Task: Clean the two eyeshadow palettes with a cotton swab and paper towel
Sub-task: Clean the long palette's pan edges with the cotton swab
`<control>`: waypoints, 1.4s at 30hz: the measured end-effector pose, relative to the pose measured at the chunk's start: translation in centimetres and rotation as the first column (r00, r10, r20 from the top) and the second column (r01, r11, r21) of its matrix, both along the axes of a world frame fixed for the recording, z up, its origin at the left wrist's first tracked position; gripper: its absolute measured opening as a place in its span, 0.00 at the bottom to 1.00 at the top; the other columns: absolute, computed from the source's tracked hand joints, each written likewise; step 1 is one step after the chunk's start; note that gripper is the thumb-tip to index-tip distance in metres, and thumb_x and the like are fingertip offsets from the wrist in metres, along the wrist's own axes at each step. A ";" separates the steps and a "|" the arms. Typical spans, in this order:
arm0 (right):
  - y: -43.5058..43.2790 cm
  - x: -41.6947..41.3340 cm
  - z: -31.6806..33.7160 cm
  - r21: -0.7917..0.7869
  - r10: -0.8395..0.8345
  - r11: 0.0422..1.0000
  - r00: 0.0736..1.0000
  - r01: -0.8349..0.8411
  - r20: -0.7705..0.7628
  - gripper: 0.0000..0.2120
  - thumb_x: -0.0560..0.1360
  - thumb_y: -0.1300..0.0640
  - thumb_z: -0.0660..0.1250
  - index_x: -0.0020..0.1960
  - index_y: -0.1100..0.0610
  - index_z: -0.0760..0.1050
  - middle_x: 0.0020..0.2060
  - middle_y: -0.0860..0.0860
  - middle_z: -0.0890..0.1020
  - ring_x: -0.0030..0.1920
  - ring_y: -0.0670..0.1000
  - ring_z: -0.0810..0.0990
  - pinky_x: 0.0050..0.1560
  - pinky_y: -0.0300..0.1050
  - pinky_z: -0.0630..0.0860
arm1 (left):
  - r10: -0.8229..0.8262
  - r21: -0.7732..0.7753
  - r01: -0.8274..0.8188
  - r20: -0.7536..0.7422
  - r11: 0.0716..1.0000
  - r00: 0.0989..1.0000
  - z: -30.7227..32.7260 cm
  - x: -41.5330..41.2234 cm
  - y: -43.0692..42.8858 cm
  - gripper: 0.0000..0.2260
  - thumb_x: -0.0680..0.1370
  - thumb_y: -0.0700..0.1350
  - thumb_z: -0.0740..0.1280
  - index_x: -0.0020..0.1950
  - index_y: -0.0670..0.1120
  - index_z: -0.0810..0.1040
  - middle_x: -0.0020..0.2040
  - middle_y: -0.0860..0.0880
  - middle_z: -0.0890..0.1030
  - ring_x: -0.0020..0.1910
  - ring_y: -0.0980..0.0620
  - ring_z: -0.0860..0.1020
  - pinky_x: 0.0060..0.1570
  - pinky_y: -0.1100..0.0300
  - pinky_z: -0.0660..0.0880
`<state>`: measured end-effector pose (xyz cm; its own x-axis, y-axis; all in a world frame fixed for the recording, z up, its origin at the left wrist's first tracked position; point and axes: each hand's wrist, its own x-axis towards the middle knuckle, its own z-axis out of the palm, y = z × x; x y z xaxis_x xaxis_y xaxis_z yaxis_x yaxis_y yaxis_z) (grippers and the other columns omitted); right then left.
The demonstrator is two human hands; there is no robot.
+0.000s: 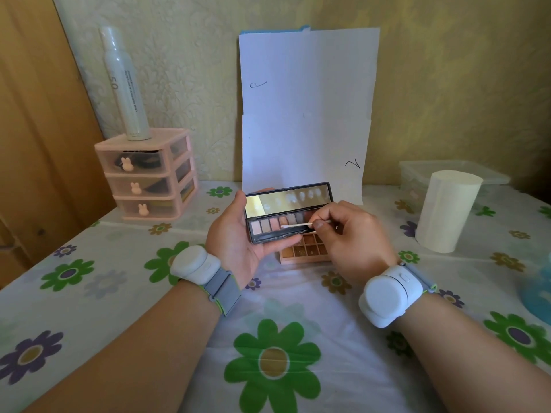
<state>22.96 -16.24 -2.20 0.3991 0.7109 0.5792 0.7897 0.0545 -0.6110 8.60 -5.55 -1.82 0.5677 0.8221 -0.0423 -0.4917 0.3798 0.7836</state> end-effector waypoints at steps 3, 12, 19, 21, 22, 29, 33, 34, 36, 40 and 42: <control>0.0 0.2 0.1 0.041 -0.044 0.998 0.999 0.045 -0.023 0.08 0.77 0.59 0.66 0.42 0.49 0.80 0.38 0.42 0.78 0.39 0.40 0.74 0.37 0.28 0.65 | 0.014 0.008 -0.014 0.003 1.000 1.000 0.0 0.0 -0.1 0.21 0.85 0.57 0.56 0.55 0.42 0.81 0.50 0.39 0.87 0.47 0.33 0.86 0.46 0.33 0.82; 0.0 0.4 0.0 0.019 -0.064 0.998 0.998 0.064 0.019 0.07 0.77 0.60 0.67 0.43 0.50 0.81 0.37 0.42 0.77 0.39 0.38 0.74 0.37 0.26 0.65 | 0.010 0.010 -0.010 0.002 1.000 1.000 0.1 0.1 -0.2 0.21 0.86 0.56 0.56 0.54 0.42 0.81 0.47 0.39 0.87 0.44 0.33 0.86 0.45 0.32 0.81; 0.0 0.3 0.1 0.051 -0.060 0.997 0.998 0.059 0.017 0.08 0.77 0.60 0.67 0.43 0.51 0.81 0.36 0.41 0.76 0.39 0.38 0.74 0.37 0.26 0.64 | 0.005 0.010 -0.005 0.003 1.000 1.000 0.1 0.1 -0.2 0.21 0.85 0.57 0.56 0.55 0.42 0.81 0.49 0.39 0.87 0.46 0.33 0.86 0.46 0.33 0.81; 0.0 0.3 0.1 0.077 -0.072 0.995 0.997 0.070 0.016 0.07 0.77 0.60 0.67 0.43 0.51 0.81 0.37 0.42 0.77 0.40 0.40 0.74 0.38 0.27 0.65 | -0.003 0.017 0.003 -0.001 1.000 1.000 0.1 0.1 -0.2 0.22 0.85 0.57 0.55 0.56 0.42 0.81 0.49 0.39 0.87 0.46 0.33 0.86 0.46 0.34 0.82; 0.0 0.3 0.1 0.078 -0.074 0.994 0.997 0.072 0.018 0.07 0.77 0.60 0.67 0.43 0.51 0.81 0.38 0.43 0.78 0.40 0.40 0.74 0.38 0.27 0.65 | -0.005 0.017 0.005 0.000 1.000 1.000 0.1 0.0 -0.2 0.22 0.85 0.57 0.55 0.56 0.42 0.80 0.48 0.39 0.87 0.45 0.33 0.86 0.45 0.34 0.82; -0.1 0.5 0.0 -0.021 -0.039 0.999 0.999 0.040 0.024 0.08 0.77 0.59 0.68 0.42 0.49 0.80 0.36 0.44 0.77 0.37 0.40 0.73 0.37 0.27 0.65 | 0.006 0.007 -0.006 0.009 1.000 1.000 -0.1 0.0 0.0 0.21 0.86 0.57 0.56 0.57 0.42 0.80 0.51 0.39 0.87 0.48 0.33 0.86 0.45 0.32 0.81; -0.1 0.3 0.1 0.021 -0.048 0.999 0.999 0.048 -0.004 0.08 0.77 0.60 0.67 0.42 0.50 0.80 0.36 0.42 0.76 0.39 0.38 0.73 0.37 0.27 0.65 | 0.004 0.024 -0.004 -0.002 1.000 1.000 0.0 0.0 -0.2 0.21 0.86 0.57 0.55 0.55 0.43 0.81 0.49 0.40 0.88 0.46 0.33 0.86 0.47 0.34 0.81; 0.0 0.3 0.1 0.038 -0.053 0.998 0.999 0.053 -0.010 0.08 0.77 0.60 0.67 0.42 0.50 0.80 0.37 0.42 0.77 0.39 0.38 0.74 0.37 0.27 0.65 | 0.003 0.025 -0.003 -0.004 1.000 1.000 0.0 0.0 -0.2 0.21 0.86 0.56 0.55 0.55 0.43 0.81 0.48 0.40 0.88 0.46 0.34 0.86 0.47 0.34 0.81; 0.1 0.2 0.1 0.057 -0.064 0.996 0.998 0.065 -0.005 0.08 0.77 0.60 0.67 0.42 0.50 0.80 0.38 0.43 0.78 0.39 0.40 0.74 0.37 0.27 0.65 | 0.000 0.025 0.000 -0.004 1.000 1.000 0.0 0.0 -0.1 0.22 0.86 0.57 0.55 0.55 0.43 0.81 0.49 0.40 0.87 0.47 0.33 0.86 0.48 0.34 0.81; 0.1 0.1 0.0 0.047 -0.066 0.997 0.998 0.065 0.004 0.07 0.77 0.60 0.67 0.43 0.51 0.80 0.38 0.43 0.78 0.41 0.38 0.74 0.38 0.26 0.65 | 0.005 0.001 -0.005 0.006 1.000 1.000 0.0 0.0 -0.2 0.21 0.86 0.56 0.55 0.54 0.43 0.81 0.48 0.40 0.87 0.45 0.33 0.86 0.46 0.33 0.81; -0.1 0.2 0.0 0.017 -0.061 0.998 0.998 0.060 0.016 0.08 0.77 0.60 0.67 0.42 0.50 0.80 0.36 0.43 0.76 0.40 0.39 0.73 0.38 0.26 0.65 | 0.010 -0.016 -0.010 0.007 1.000 1.000 0.2 -0.1 -0.2 0.21 0.86 0.56 0.55 0.52 0.43 0.81 0.47 0.40 0.88 0.44 0.33 0.86 0.46 0.32 0.80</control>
